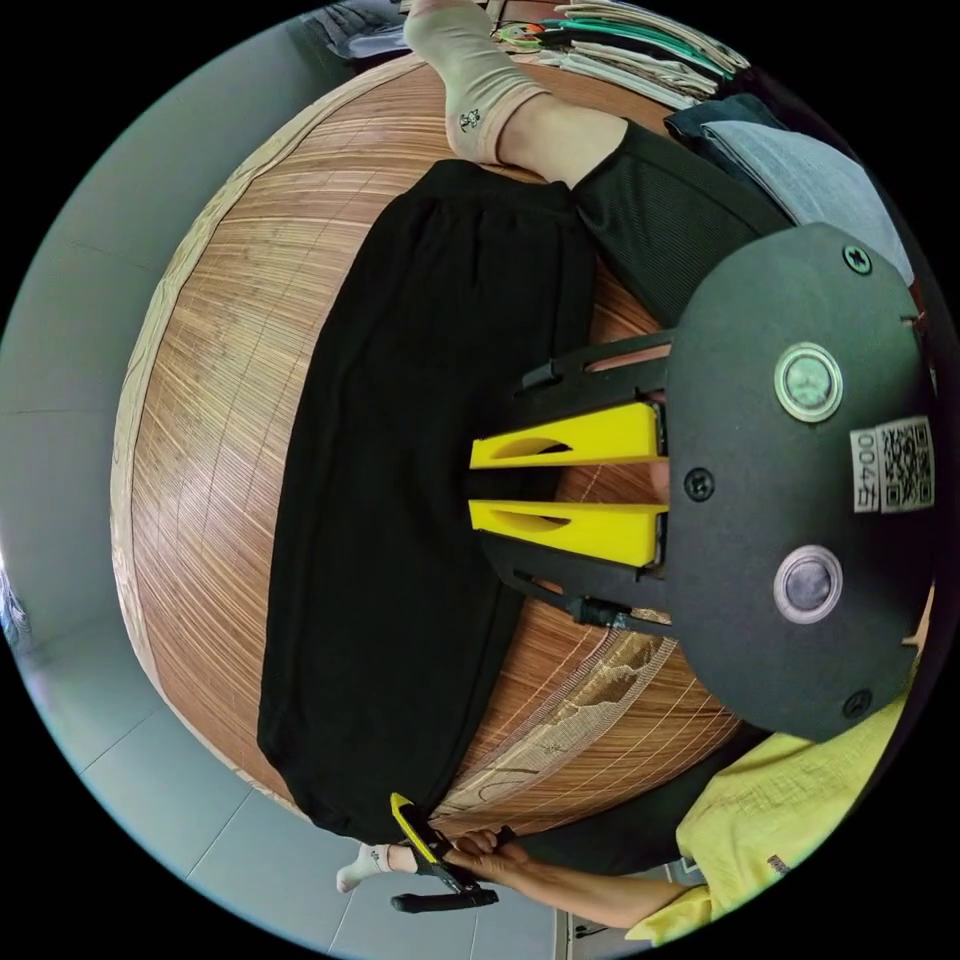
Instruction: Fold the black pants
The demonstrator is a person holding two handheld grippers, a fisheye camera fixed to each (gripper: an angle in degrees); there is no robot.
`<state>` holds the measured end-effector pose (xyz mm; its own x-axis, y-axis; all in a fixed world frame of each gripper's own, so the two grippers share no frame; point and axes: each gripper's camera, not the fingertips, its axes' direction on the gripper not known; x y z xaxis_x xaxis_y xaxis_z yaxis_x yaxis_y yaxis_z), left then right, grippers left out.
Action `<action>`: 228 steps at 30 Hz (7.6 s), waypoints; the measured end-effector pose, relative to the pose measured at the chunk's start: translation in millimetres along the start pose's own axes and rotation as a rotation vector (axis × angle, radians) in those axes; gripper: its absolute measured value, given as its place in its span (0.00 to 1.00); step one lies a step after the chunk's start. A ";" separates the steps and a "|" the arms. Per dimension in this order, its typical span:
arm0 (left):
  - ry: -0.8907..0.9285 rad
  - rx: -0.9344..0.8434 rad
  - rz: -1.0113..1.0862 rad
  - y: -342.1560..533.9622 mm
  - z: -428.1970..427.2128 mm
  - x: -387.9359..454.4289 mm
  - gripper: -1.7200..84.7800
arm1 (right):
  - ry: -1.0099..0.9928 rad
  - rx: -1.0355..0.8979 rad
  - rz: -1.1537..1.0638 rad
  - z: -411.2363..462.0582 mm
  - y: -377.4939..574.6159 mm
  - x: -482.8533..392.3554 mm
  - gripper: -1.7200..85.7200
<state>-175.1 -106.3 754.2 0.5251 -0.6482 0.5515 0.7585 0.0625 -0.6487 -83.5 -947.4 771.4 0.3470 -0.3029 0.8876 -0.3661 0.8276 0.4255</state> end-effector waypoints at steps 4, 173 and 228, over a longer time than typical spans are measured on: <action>0.008 0.043 0.017 1.7 -18.5 23.9 0.09 | 0.032 0.037 -0.024 -2.5 22.9 11.8 0.09; 0.275 0.138 -0.258 24.2 -5.9 -515.2 0.06 | -0.764 0.084 0.155 14.8 74.3 -54.1 0.06; 0.165 0.064 0.011 35.1 -58.8 -259.0 0.14 | -0.263 0.423 -0.124 22.0 375.8 -296.6 0.16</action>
<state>-307.2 19.2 557.7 0.4669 -0.7627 0.4476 0.7787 0.1148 -0.6167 -343.0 -557.0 671.9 0.2008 -0.5405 0.8171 -0.6720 0.5309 0.5163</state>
